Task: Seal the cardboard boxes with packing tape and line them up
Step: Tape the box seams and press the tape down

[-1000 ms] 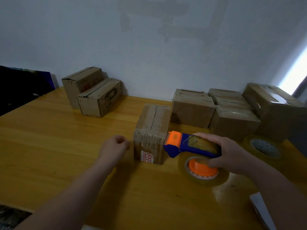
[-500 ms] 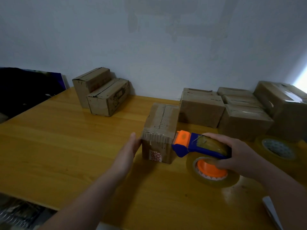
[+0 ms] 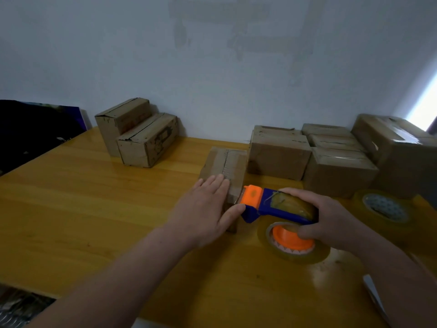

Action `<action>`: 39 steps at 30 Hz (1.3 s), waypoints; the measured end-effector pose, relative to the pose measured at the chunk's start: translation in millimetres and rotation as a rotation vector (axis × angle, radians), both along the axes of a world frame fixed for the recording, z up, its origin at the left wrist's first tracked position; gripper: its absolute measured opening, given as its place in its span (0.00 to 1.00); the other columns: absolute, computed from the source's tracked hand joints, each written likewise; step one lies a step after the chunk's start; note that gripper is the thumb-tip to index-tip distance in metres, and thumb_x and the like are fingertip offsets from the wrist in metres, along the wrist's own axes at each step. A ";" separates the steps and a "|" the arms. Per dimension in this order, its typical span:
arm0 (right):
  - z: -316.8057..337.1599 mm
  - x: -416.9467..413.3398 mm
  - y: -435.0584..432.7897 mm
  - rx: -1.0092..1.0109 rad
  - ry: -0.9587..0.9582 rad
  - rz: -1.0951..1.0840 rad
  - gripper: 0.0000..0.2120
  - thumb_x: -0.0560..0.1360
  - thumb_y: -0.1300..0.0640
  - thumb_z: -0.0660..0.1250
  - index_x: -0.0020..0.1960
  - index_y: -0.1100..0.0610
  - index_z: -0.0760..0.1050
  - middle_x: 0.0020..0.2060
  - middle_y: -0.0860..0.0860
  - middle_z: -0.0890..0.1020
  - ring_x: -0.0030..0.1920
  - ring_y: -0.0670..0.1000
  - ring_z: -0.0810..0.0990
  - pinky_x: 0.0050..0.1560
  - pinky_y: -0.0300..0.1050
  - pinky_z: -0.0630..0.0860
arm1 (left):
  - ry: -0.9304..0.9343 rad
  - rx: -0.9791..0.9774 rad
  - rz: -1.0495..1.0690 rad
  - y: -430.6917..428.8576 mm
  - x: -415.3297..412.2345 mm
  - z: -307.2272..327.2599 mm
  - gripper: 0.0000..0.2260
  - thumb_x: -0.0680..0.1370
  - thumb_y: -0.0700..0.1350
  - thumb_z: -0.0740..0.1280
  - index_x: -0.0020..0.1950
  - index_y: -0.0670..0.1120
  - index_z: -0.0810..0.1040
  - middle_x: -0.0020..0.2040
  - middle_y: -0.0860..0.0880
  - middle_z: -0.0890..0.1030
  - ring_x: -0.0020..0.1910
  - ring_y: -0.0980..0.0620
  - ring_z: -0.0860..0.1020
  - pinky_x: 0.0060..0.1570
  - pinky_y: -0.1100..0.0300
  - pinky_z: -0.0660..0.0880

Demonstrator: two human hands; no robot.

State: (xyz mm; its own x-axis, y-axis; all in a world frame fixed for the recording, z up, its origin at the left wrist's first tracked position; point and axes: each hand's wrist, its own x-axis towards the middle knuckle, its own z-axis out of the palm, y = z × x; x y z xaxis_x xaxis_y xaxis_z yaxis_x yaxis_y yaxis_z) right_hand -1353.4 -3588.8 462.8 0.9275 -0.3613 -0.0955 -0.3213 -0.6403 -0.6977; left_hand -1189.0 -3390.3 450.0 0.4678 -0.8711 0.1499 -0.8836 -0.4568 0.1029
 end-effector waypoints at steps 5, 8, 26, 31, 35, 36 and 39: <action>-3.7 0.5 11.2 0.029 -0.071 -0.024 0.38 0.66 0.64 0.75 0.68 0.39 0.66 0.52 0.44 0.77 0.43 0.44 0.80 0.36 0.36 0.77 | 0.072 0.026 -0.116 -0.4 7.7 10.8 0.43 0.69 0.70 0.32 0.78 0.50 0.51 0.79 0.50 0.53 0.76 0.56 0.50 0.72 0.61 0.47; -9.4 0.2 20.3 0.012 -0.114 -0.030 0.38 0.65 0.61 0.76 0.70 0.42 0.66 0.52 0.43 0.76 0.44 0.45 0.79 0.36 0.34 0.76 | 0.126 -0.009 -0.178 1.7 18.6 9.3 0.38 0.72 0.68 0.34 0.77 0.54 0.54 0.78 0.52 0.55 0.76 0.58 0.51 0.69 0.63 0.46; 23.9 -25.1 -4.6 -0.075 0.046 0.073 0.39 0.66 0.57 0.76 0.61 0.26 0.58 0.46 0.48 0.81 0.37 0.50 0.81 0.35 0.41 0.78 | 0.136 -0.023 -0.216 1.1 20.5 13.3 0.35 0.71 0.63 0.37 0.76 0.55 0.58 0.77 0.54 0.58 0.74 0.62 0.53 0.65 0.69 0.49; 27.3 -32.3 -15.1 -0.064 0.091 0.074 0.36 0.67 0.55 0.76 0.64 0.29 0.62 0.44 0.50 0.81 0.39 0.51 0.80 0.37 0.42 0.78 | 0.132 -0.040 -0.226 1.8 22.5 11.3 0.34 0.72 0.62 0.39 0.76 0.55 0.58 0.77 0.53 0.58 0.73 0.63 0.54 0.65 0.70 0.49; 21.5 -9.8 -9.3 -0.108 0.161 0.113 0.35 0.68 0.55 0.75 0.67 0.34 0.63 0.41 0.51 0.81 0.33 0.47 0.77 0.34 0.38 0.75 | 0.145 -0.030 -0.228 1.5 23.6 11.9 0.35 0.70 0.62 0.40 0.76 0.55 0.57 0.77 0.52 0.57 0.71 0.65 0.51 0.64 0.72 0.46; 21.9 -3.3 -7.3 -0.118 0.184 0.125 0.35 0.67 0.55 0.74 0.68 0.36 0.64 0.41 0.50 0.80 0.34 0.46 0.78 0.35 0.37 0.75 | 0.145 -0.020 -0.234 1.9 24.0 12.3 0.35 0.70 0.62 0.40 0.76 0.55 0.57 0.78 0.52 0.57 0.71 0.65 0.51 0.65 0.71 0.46; 28.5 13.9 -1.0 -0.120 0.229 0.139 0.34 0.68 0.56 0.74 0.69 0.39 0.64 0.40 0.47 0.77 0.36 0.44 0.76 0.34 0.34 0.73 | 0.155 0.005 -0.228 2.4 24.8 13.3 0.36 0.68 0.61 0.43 0.77 0.55 0.56 0.78 0.53 0.54 0.74 0.62 0.51 0.67 0.67 0.47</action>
State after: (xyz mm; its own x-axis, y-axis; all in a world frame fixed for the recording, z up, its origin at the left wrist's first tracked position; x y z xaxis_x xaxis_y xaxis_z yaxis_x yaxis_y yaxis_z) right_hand -1339.5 -3589.7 491.3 0.9281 -0.2538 -0.2723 -0.3652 -0.7626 -0.5339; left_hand -1164.2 -3387.9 463.3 0.2767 -0.9570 0.0867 -0.9375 -0.2490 0.2433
